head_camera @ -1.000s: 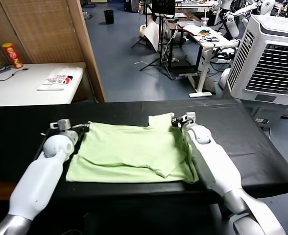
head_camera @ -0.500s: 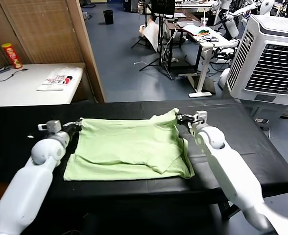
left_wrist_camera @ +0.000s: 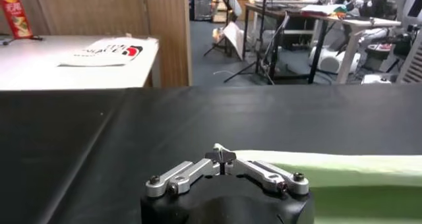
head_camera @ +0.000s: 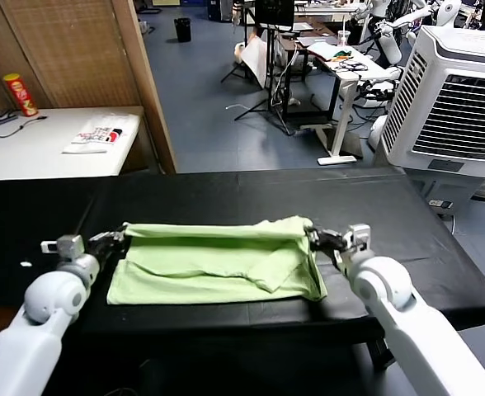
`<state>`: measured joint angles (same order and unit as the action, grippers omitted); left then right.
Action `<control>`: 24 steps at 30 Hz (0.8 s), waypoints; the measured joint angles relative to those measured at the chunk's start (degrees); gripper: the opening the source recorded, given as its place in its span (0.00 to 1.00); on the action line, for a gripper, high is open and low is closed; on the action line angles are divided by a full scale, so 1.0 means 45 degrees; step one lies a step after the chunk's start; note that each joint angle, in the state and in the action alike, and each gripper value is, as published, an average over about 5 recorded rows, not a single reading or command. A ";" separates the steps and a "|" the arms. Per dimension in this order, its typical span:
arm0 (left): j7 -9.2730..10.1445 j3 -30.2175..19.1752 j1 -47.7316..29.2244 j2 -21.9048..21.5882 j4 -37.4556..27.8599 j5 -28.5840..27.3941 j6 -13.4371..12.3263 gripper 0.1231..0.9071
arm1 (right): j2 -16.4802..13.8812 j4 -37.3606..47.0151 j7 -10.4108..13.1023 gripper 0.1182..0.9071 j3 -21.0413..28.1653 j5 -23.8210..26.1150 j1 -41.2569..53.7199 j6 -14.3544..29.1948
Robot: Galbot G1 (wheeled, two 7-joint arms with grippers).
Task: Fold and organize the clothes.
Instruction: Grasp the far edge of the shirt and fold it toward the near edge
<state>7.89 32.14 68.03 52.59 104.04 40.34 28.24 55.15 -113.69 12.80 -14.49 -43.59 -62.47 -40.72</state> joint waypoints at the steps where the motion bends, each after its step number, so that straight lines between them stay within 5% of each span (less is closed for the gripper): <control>1: 0.0036 0.0110 0.0176 0.0042 0.0123 -0.0022 -0.0019 0.00 | -0.0008 -0.0053 -0.0017 0.01 -0.0026 0.0058 -0.0157 -0.0007; 20: 0.0461 0.1622 0.3379 0.1063 0.2376 -0.1310 -0.0374 0.00 | 0.0045 -0.0164 -0.0254 0.02 -0.0041 0.0336 -0.0683 -0.0156; 24: 0.0506 0.1696 0.3804 0.1327 0.2841 -0.1728 -0.0303 0.00 | -0.0050 -0.0365 -0.0478 0.16 -0.0096 0.0347 -0.0790 -0.0290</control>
<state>10.16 39.78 85.14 58.56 116.82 32.56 26.88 54.93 -115.34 10.66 -14.92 -42.02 -66.03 -42.02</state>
